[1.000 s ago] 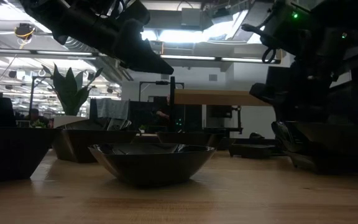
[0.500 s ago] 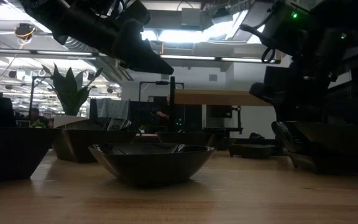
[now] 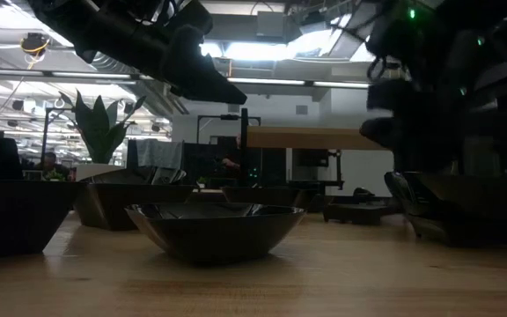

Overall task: Pick & Place Mini shaped plates
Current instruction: Put the black square plate on the shelf

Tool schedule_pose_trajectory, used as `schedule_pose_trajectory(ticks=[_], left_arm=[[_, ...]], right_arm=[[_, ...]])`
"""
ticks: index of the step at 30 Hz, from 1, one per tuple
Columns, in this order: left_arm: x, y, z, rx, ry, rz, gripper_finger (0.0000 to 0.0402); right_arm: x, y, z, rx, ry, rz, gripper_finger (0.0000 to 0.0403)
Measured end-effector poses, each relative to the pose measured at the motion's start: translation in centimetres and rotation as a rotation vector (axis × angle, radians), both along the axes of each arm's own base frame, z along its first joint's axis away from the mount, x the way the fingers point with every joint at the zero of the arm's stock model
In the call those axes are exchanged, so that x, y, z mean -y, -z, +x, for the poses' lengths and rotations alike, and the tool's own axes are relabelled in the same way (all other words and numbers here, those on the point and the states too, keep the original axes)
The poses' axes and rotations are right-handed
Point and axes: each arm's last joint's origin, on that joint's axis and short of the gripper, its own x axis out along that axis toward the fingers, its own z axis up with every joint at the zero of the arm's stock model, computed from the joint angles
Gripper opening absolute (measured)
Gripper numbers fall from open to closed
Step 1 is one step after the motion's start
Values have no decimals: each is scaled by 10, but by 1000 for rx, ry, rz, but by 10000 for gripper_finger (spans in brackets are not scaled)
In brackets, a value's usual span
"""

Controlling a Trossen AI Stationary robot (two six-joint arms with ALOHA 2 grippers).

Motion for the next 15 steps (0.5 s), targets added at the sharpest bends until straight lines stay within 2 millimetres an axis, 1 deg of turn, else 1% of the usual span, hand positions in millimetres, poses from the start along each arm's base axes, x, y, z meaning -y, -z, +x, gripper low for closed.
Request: schedule_pose_trajectory(ticks=[8,11,15], left_arm=[[0,0,0,1,15,-7,27],[3,2,4,19,82,-50,27],[5,14,13,43,132,-57,27]], right_arm=[[11,-30,-9,129,70,73,1],[12,-30,-10,123,86,80,1],[12,-28,-10,111,91,81,1]])
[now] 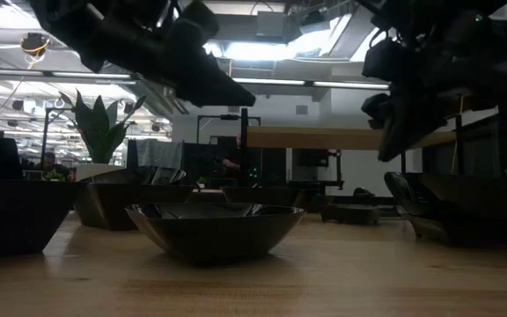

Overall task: Pick & Place Mini shaped plates
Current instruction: Put the black square plate on the shelf

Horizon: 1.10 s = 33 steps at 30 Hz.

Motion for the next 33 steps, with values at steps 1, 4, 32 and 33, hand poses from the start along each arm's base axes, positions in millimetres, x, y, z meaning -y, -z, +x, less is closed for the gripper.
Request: schedule_pose_trajectory(ticks=[1,4,32,33], left_arm=[[0,2,3,22,2,6,27],[-1,7,17,40,21,9,34],[-20,28,125,-371,29,133,77],[-20,27,126,-363,21,129,72]], right_arm=[[0,0,0,-2,1,-1,1],[1,0,0,1,20,-14,1],[-7,39,-30,-150,228,29,21],[-7,41,-31,-136,235,12,20]])
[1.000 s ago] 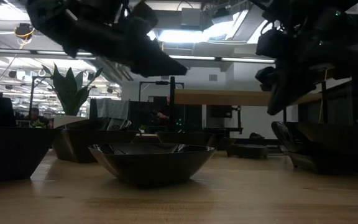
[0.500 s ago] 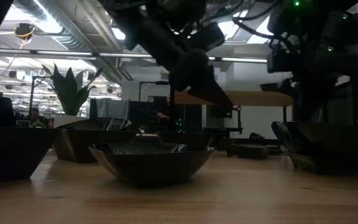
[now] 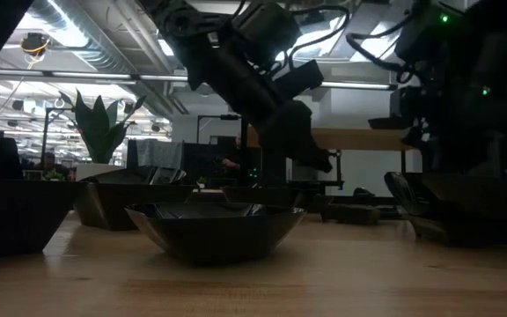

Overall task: Pick & Place Mini shaped plates
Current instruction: Put the black square plate on the shelf

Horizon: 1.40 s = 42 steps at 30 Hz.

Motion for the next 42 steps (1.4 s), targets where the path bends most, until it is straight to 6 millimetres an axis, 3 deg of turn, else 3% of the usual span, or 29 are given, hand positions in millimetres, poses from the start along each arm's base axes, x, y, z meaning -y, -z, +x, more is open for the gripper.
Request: schedule_pose_trajectory(ticks=[5,10,19,25,30,42], left_arm=[[-2,-1,1,15,-12,-15,39],[-2,-1,1,21,-20,-31,4],[-1,-3,10,46,-1,-58,2],[4,7,32,-86,4,-30,2],[4,16,40,-145,-3,-27,2],[3,17,38,-180,-19,-44,2]], right_arm=[[1,9,-2,51,29,-19,5],[1,10,-2,72,71,6,15],[1,10,-2,72,85,13,6],[1,11,-4,63,113,25,12],[1,11,-4,63,120,28,22],[1,6,5,149,44,-19,16]])
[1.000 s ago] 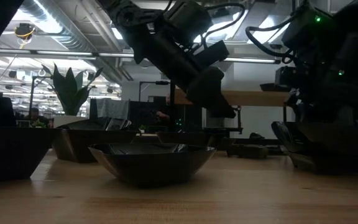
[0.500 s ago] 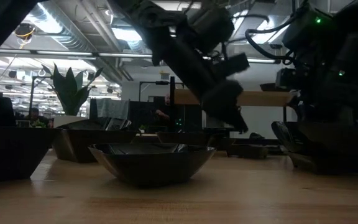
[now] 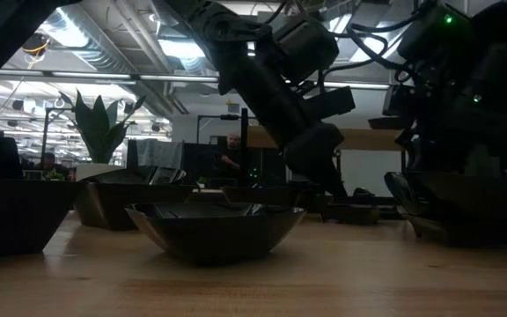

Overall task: Pick & Place Mini shaped plates
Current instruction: Put the black square plate on the shelf

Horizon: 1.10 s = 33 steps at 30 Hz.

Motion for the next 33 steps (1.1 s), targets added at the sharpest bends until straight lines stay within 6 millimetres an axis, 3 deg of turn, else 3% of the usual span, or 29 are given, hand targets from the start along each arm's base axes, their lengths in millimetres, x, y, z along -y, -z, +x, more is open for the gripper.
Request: schedule_pose_trajectory(ticks=[15,33], left_arm=[[-3,7,2,1,-16,9,2],[-2,17,5,8,19,-32,2]], right_arm=[[6,14,3,-71,24,-78,128],[5,13,7,-35,22,-61,128]])
